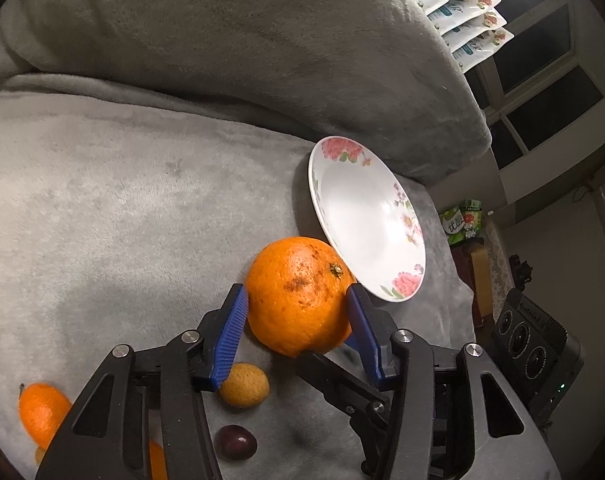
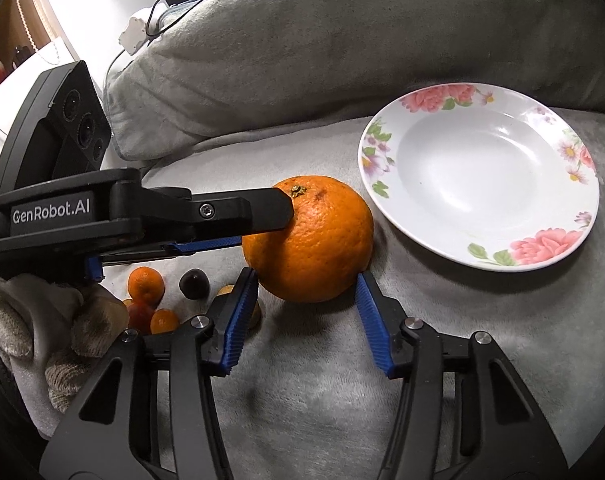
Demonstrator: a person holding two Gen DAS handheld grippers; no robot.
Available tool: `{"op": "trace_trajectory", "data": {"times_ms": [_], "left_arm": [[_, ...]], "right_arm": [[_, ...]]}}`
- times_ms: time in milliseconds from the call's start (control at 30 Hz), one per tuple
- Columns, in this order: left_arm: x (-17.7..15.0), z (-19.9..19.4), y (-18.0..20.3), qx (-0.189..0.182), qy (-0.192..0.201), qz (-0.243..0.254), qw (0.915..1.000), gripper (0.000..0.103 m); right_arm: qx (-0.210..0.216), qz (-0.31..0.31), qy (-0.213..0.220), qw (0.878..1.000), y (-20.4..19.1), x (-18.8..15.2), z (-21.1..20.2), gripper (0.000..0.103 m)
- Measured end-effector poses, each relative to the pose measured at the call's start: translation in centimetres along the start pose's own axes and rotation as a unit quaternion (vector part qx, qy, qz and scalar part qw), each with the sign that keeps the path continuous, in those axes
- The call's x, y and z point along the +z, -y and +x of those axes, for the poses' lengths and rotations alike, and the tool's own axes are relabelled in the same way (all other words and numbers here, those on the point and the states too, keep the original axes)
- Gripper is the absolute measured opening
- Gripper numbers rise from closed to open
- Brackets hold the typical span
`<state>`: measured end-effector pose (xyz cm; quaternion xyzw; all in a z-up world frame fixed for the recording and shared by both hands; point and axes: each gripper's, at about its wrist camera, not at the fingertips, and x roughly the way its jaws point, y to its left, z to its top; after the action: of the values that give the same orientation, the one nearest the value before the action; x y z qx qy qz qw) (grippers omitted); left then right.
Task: Organize fruits
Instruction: 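Grasp the large orange with the right tool, carry it onto the plate, release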
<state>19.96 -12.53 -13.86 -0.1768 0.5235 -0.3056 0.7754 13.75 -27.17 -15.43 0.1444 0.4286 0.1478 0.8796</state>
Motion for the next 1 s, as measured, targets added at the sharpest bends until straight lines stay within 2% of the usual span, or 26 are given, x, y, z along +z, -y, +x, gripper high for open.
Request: {"op": "trace_trajectory", "data": {"times_ms": [600, 1000], "left_arm": [[-0.8, -1.1, 1.1, 0.023, 0.021, 0.027, 0.9992, 0.047], [-0.7, -2.4, 3.3, 0.026, 0.047, 0.059, 0.9968, 0.046]], "right_arm": [[-0.010, -0.030, 0.019, 0.999, -0.9, -0.3, -1.0, 0.048], [-0.020, -0.042, 0.051, 0.998, -1.2, 0.0, -3.1, 0.048]]}}
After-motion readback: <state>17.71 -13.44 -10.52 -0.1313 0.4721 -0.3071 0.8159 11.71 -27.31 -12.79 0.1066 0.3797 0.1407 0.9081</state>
